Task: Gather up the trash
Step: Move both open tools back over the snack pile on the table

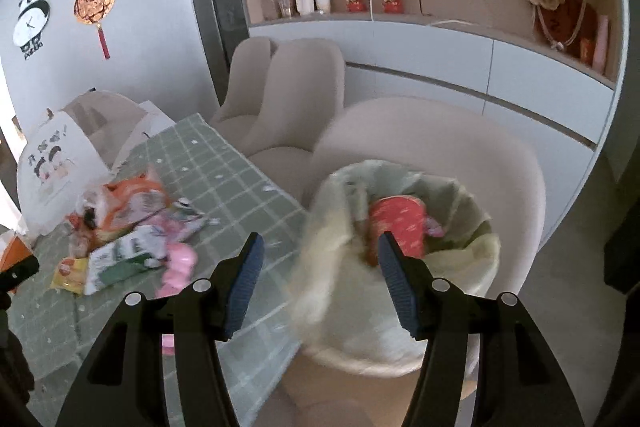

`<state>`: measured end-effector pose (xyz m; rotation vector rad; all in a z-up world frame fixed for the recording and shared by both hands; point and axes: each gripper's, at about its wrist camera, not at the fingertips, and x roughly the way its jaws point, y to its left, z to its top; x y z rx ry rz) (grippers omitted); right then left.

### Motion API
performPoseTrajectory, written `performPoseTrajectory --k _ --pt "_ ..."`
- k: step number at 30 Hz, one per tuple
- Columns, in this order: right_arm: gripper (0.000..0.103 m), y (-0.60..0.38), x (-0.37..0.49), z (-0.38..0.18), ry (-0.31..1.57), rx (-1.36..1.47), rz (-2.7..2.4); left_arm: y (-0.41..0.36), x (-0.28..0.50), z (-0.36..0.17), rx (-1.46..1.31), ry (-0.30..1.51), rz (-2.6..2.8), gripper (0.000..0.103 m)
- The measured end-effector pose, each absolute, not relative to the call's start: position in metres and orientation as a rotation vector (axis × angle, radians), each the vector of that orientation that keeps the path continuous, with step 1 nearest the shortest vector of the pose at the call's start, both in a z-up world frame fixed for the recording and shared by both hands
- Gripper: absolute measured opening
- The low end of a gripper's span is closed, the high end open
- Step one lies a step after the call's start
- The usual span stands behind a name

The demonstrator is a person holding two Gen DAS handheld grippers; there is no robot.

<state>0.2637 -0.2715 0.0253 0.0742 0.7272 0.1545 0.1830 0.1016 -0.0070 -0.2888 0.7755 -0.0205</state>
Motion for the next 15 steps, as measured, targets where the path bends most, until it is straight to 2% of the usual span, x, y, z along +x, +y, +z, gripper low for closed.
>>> performPoseTrajectory --k 4,8,11,15 --pt "0.056 -0.228 0.238 0.021 0.768 0.102 0.172 0.164 0.151 -0.02 -0.274 0.774 0.036 0.093" --pt "0.056 -0.184 0.209 0.017 0.764 0.079 0.155 0.211 0.132 -0.039 -0.281 0.79 0.061 0.088" --pt "0.056 -0.154 0.191 0.014 0.775 0.046 0.147 0.23 0.128 -0.05 -0.279 0.809 0.062 0.083" --pt "0.056 -0.129 0.175 0.007 0.802 0.005 0.163 0.242 0.124 -0.057 -0.32 0.807 0.032 0.083"
